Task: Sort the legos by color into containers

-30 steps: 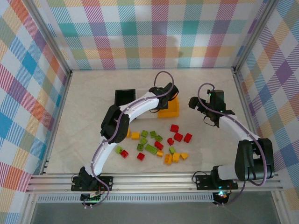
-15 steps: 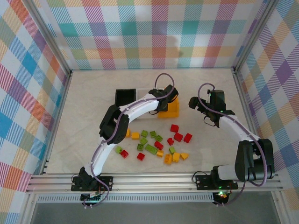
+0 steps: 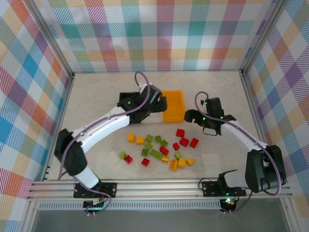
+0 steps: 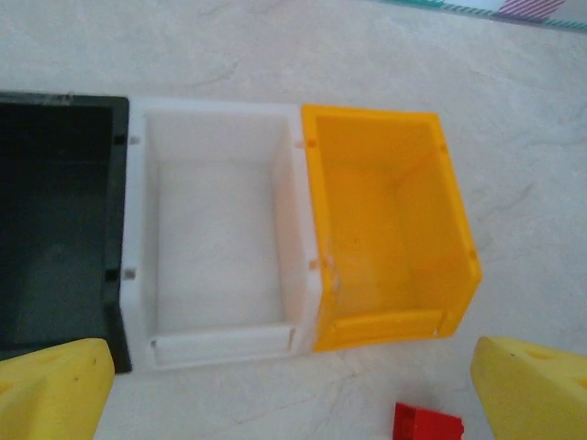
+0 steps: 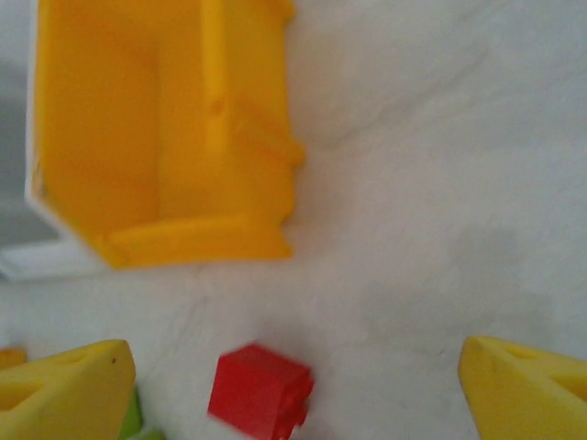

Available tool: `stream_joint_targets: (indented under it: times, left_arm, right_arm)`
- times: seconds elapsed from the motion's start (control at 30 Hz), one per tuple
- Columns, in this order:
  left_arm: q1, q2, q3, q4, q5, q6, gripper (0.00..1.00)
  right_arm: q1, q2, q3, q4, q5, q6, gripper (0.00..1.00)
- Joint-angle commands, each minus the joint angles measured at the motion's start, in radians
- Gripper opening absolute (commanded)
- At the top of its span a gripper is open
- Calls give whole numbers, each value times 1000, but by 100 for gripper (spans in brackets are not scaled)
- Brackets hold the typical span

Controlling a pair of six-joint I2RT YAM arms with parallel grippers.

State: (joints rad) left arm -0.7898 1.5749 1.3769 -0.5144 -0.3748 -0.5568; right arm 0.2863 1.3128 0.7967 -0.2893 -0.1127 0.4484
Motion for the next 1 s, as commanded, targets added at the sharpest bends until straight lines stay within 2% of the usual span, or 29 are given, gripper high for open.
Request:
stream_joint_targets:
  times: [0.0,0.17,0.33,0.43,0.73,0.97]
  left_arm:
    - [-9,-92,-181,98,30,-23,100]
    - [3,-260,-409,202,49,-76,100]
    - [24,-359,-526,282,45,-110,100]
    - [32,-386,-574,320,43,-127,100]
    - [68,-370,-604,339,99,-150,100]
    - [83,-369,-615,341,110,-158,100]
  right_arm:
    - [41,-62,-33,-143,54,23,88]
    - [89,-102,-71,-271,120,72,82]
    - [111,-86,-112,-325,158,97,74]
    - [119,-53,-110,-320,166,112,72]
    - [123,41,-107,-260,168,158,69]
    - [126,100,-81,-266,171,147,58]
